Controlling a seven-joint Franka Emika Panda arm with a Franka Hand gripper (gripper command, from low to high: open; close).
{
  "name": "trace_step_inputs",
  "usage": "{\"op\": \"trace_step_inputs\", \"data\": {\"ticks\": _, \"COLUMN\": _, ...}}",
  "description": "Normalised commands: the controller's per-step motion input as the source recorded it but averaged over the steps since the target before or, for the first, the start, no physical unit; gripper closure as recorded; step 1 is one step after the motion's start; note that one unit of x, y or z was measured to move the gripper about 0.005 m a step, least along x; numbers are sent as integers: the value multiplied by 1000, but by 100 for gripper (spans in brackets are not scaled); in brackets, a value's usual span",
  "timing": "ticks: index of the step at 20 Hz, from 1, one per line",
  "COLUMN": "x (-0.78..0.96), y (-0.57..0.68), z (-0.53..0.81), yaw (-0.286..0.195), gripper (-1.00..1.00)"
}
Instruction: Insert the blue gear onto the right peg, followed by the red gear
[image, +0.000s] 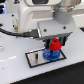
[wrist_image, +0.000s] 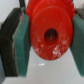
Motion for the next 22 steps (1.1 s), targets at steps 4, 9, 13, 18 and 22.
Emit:
{"op": "trace_step_inputs", "data": {"ticks": 4, "x": 144, "y": -159, "z": -113, "yaw": 0, "gripper": 100}}
{"op": "trace_step_inputs", "data": {"ticks": 9, "x": 195, "y": -148, "z": -154, "yaw": 0, "gripper": 100}}
{"op": "trace_step_inputs", "data": {"ticks": 13, "x": 160, "y": -55, "z": -178, "yaw": 0, "gripper": 100}}
{"op": "trace_step_inputs", "data": {"ticks": 18, "x": 86, "y": 11, "z": 49, "yaw": 0, "gripper": 100}}
{"op": "trace_step_inputs", "data": {"ticks": 22, "x": 114, "y": 47, "z": 24, "yaw": 0, "gripper": 100}}
